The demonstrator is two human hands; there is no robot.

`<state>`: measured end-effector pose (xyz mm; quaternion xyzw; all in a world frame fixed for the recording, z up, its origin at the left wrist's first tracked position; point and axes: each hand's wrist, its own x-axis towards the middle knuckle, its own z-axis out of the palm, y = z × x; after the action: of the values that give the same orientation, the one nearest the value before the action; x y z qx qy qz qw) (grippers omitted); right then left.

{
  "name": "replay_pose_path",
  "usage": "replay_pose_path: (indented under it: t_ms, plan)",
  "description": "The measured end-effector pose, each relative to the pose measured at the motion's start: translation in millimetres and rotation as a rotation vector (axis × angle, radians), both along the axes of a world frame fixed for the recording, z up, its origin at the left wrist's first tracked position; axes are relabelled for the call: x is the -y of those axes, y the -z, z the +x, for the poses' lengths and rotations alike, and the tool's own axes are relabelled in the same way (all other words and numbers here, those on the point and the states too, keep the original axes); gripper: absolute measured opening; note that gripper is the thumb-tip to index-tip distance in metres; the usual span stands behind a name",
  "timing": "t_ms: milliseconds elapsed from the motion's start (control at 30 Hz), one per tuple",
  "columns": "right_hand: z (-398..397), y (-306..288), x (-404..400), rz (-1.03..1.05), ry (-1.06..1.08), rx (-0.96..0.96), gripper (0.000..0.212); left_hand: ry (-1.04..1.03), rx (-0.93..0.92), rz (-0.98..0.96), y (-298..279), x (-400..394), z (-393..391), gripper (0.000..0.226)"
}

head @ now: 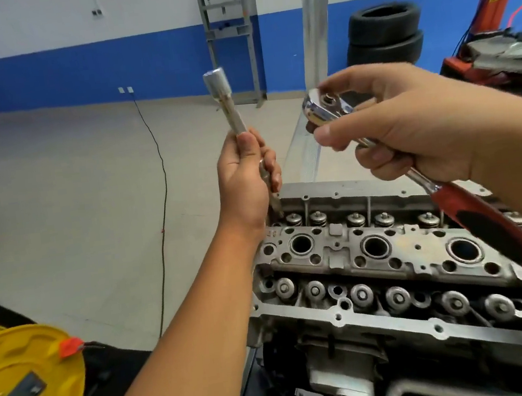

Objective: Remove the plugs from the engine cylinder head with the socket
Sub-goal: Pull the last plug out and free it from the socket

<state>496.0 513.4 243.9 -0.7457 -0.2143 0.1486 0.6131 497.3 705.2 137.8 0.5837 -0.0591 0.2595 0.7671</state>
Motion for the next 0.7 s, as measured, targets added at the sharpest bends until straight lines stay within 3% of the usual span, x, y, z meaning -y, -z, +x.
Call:
replay_pose_path:
  t_ms: [133,333,500,700]
  plan:
    - [19,-8,-24,-0.063,0.004,0.143,0.046,-0.001,-0.037,0.216,2,4,3,0.028]
    - [33,-19,-50,-0.111,-0.018,0.355,0.034,-0.027,-0.062,-0.043,4,-5,-2,0.029]
    - [30,-33,-55,-0.106,-0.024,0.489,0.037,-0.007,-0.052,0.093,2,-1,-10,0.026]
    - [17,-56,-53,-0.112,-0.079,0.502,0.032,0.008,-0.041,0.182,1,-4,-27,0.024]
